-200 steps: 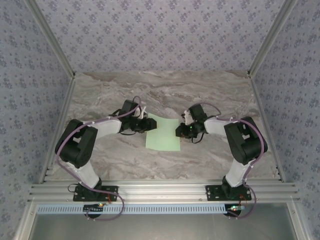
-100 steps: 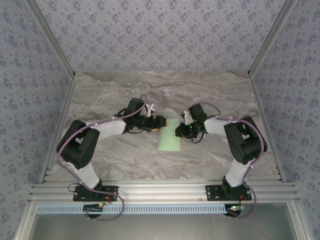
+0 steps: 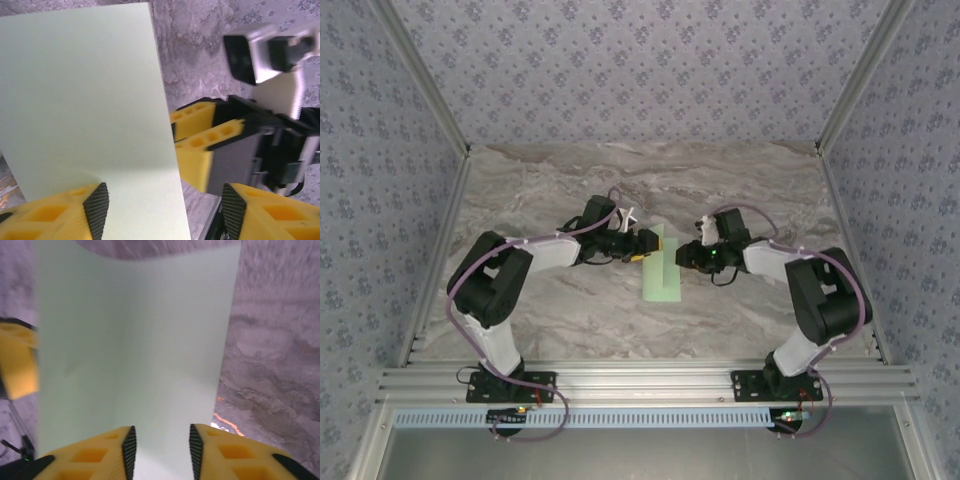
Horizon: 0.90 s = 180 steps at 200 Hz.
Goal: Fold a paper plane with a square sheet of paper (fold left side to right side)
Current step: First fold in half a square sheet of paper at the center of the table.
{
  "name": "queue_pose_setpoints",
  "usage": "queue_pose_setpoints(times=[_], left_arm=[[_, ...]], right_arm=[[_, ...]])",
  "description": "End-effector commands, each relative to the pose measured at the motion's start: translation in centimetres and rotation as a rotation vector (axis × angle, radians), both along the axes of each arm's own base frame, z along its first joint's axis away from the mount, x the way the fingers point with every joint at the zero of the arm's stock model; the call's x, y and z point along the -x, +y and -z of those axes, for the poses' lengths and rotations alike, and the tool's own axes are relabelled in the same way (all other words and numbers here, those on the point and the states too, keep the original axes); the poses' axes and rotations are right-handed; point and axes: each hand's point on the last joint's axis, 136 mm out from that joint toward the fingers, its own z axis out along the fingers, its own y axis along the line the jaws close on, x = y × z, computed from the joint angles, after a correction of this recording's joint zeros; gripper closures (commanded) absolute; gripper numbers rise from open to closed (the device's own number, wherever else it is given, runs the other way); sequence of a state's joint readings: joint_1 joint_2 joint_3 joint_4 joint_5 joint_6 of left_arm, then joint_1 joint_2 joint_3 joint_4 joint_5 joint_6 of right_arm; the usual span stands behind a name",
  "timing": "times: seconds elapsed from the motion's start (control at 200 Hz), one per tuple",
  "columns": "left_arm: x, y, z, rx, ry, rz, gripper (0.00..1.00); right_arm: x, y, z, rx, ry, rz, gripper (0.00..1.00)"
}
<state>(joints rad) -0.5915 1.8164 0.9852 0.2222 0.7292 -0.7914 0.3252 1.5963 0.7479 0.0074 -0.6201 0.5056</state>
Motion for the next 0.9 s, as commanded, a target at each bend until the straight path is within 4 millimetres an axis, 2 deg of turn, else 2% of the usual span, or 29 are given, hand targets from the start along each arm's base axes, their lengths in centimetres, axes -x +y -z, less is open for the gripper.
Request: queue_pose_setpoints(times=[0.0,0.16,0.285,0.475,0.705,0.784,0.894], left_arm=[[-0.4,-0.8,-0.8,0.027,-0.024,0.023,0.41],[-0.5,-0.8,-0.6,0.022,-0.024,0.019,0.54],[-0.5,-0.8,-0.3,0.015,-0.018,0.015,0.63],[-0.6,-0.7,-0.1,0.011,-0.015,0.01,0.68],[-0.6,-0.8,-0.1,0.009,-0.015,0.01,0.7],[-0.6,-0.7,0.0,0.007,-0.014,0.009,0.7],[-0.6,-0.6,-0.3,0.005,-0.022,0.007,0.7]], right_arm=[[-0.7,0.3,-3.5,-0.109,-0.078,0.021,0.59],[-0.6,1.5,-5.7,-0.224,-0.092,0.005,0.56],[-0.7,2.1,-6.0,-0.244,-0.082,0.002,0.56],[-0.7,3.2,-5.1,-0.245,-0.043,-0.012,0.57],[-0.7,4.1,-3.6,-0.228,0.001,-0.014,0.6],[-0.7,4.4,-3.3,-0.227,0.009,-0.021,0.69],[-0.7,4.3,-3.0,-0.212,0.013,-0.025,0.88]])
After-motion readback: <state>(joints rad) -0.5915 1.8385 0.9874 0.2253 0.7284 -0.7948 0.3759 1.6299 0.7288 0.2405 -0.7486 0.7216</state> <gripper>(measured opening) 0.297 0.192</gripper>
